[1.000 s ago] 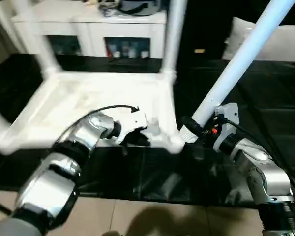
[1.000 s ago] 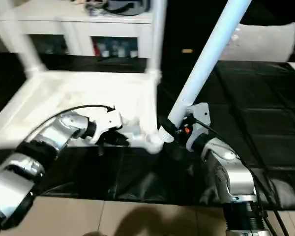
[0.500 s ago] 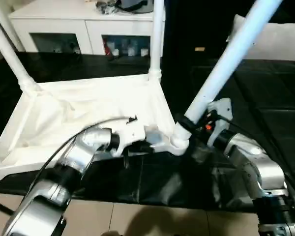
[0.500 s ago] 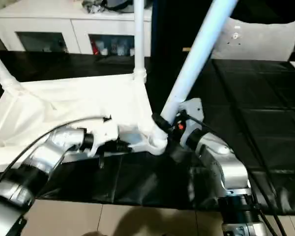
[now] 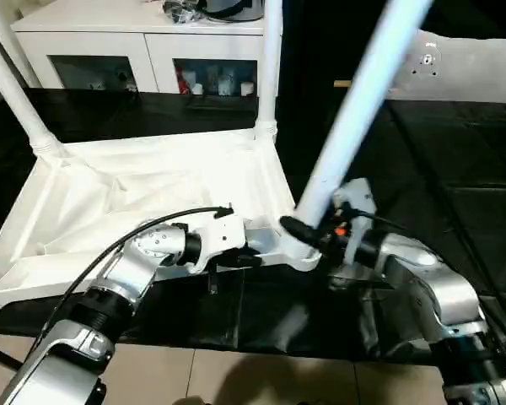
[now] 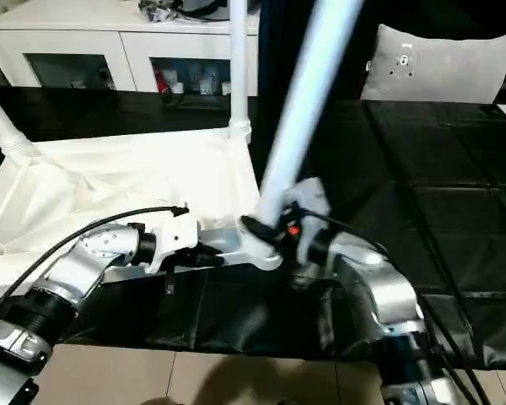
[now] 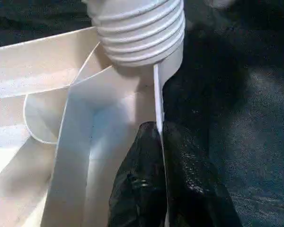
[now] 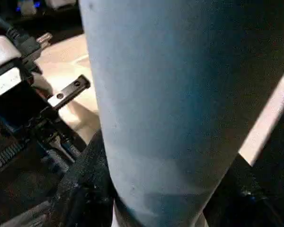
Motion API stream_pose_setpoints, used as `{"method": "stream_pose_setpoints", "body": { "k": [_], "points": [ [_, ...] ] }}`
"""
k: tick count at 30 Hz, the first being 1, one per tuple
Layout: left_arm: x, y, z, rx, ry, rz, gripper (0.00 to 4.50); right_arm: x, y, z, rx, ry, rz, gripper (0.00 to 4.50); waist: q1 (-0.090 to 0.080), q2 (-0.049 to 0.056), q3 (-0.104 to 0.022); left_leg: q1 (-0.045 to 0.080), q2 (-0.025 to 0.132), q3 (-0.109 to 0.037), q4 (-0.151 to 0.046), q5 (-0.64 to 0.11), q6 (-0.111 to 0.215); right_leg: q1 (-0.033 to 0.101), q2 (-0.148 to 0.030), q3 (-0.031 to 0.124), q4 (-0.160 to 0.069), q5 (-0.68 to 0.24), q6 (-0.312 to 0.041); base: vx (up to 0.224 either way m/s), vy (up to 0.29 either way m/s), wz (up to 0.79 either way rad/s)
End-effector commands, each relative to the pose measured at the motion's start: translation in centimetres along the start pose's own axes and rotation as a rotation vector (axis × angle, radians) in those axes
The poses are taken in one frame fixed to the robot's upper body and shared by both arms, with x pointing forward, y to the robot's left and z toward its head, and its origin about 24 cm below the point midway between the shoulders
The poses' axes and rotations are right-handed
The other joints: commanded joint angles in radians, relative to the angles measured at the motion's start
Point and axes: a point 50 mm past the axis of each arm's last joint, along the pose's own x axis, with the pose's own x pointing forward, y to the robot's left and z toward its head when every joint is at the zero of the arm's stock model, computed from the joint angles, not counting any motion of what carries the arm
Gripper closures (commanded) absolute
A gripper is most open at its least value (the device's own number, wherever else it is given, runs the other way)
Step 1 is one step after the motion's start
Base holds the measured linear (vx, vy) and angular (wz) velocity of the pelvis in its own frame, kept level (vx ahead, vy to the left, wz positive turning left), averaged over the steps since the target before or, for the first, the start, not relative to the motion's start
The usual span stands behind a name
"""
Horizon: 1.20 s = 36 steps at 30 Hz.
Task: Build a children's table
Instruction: Insert table leg to table base
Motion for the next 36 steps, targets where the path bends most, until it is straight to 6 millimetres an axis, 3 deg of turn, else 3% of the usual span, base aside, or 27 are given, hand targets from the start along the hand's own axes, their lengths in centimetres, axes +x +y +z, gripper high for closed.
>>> {"method": "stream_pose_setpoints", "body": {
  "k": [1, 2, 19, 29, 36],
  "points": [
    [-0.2, -0.6, -0.8, -0.010, 0.034, -0.033, 4.50, 0.1, -0.4, 0.0, -0.039, 0.046, -0.010, 2.59, 0.007, -0.013, -0.064, -0.005, 0.028, -0.003, -0.065, -0.158, 0.031, 0.059, -0.072, 0.054, -0.071, -0.289, -0.147, 0.000, 0.000, 0.00],
    [-0.2, -0.6, -0.8, -0.008, 0.033, -0.036, 4.50, 0.0, -0.4, -0.1, -0.047, 0.066, -0.008, 2.59, 0.007, -0.018, -0.065, -0.005, 0.027, -0.001, -0.064, -0.153, 0.031, 0.060, -0.071, 0.054, -0.071, -0.285, -0.146, 0.000, 0.000, 0.00],
    [-0.5, -0.6, -1.0, 0.016, 0.052, -0.056, 4.50, -1.0, -0.8, -0.3, 0.006, 0.182, 0.028, 2.59, 0.007, -0.022, -0.064, -0.002, 0.028, -0.001, -0.065, -0.167, 0.027, 0.058, -0.071, 0.054, -0.075, -0.325, -0.130, 0.000, 0.000, 0.00],
    [-0.4, -1.2, -0.7, 0.044, 0.039, -0.100, 4.50, -0.8, -0.9, -0.4, 0.051, 0.179, 0.037, 2.59, 0.008, -0.022, -0.066, -0.001, 0.030, 0.000, -0.065, -0.163, 0.025, 0.057, -0.071, 0.055, -0.071, -0.283, -0.151, 0.000, 0.000, 0.00],
    [-0.3, -1.3, -0.7, 0.048, 0.038, -0.106, 4.50, -0.9, -1.0, -1.1, 0.107, 0.176, 0.038, 2.59, 0.008, -0.023, -0.066, 0.000, 0.029, -0.001, -0.065, -0.172, 0.020, 0.058, -0.072, 0.055, -0.073, -0.301, -0.142, 0.000, 0.000, 0.00]
  ]
}}
